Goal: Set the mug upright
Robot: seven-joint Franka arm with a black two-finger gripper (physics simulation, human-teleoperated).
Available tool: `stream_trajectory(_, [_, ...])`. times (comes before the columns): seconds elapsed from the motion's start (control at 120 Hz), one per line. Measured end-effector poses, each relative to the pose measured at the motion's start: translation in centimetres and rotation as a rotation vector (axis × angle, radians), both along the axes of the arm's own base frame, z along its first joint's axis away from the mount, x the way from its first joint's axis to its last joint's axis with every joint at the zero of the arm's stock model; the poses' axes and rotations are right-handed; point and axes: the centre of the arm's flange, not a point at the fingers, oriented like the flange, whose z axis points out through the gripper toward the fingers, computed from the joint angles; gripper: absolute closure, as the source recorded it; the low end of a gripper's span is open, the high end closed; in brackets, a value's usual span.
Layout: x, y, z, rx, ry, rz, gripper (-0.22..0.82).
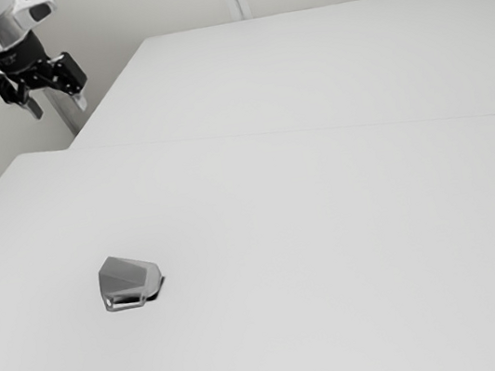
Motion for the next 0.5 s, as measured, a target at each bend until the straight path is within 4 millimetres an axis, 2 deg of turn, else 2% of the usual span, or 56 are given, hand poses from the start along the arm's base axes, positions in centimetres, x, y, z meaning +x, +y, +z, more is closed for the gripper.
stream_trajectory(0.108, [0.3,-3.7,-0.2,-0.015,0.005,-0.065,0.01])
stream_trajectory(0.208, [0.1,-5.4,-1.2,-0.045,0.022,-0.092,0.01])
stream_trajectory(0.383, [-0.7,-5.6,-10.0,-0.227,0.161,-0.089,0.01])
stream_trajectory(0.5, [-1.0,-5.0,-14.5,-0.346,0.185,-0.09,0.02])
